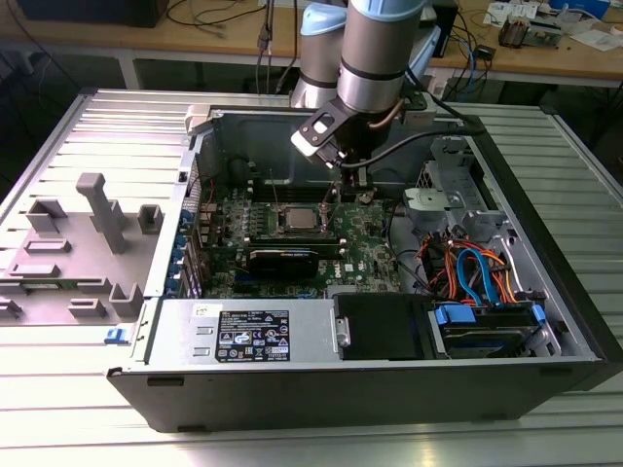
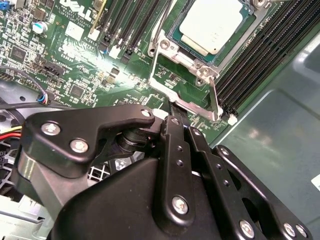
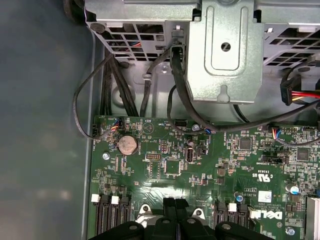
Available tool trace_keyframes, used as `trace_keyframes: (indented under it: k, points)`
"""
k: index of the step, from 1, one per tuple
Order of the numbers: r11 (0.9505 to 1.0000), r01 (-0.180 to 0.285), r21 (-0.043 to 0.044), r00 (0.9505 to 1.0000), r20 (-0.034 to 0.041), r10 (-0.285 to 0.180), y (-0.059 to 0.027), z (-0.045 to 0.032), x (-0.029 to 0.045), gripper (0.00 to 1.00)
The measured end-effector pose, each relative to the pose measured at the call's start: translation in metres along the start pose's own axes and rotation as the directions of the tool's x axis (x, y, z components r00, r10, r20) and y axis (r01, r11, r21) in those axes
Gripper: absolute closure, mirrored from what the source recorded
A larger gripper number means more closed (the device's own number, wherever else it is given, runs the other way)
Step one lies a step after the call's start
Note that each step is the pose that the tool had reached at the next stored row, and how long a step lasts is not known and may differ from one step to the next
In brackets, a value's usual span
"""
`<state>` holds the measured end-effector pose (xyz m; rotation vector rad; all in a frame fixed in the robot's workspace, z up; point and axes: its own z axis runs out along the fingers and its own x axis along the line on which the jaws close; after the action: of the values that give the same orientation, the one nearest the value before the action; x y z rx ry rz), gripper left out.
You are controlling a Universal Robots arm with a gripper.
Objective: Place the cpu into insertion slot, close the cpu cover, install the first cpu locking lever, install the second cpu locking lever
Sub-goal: 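Close the cpu cover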
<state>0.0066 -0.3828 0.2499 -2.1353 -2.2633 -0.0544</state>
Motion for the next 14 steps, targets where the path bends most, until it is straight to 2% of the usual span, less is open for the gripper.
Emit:
trace_keyframes:
  k: [14]
  points:
    - [1.0, 0.0, 0.0005, 1.0, -0.0001, 0.0, -0.009, 0.0013, 0.0005, 0.89]
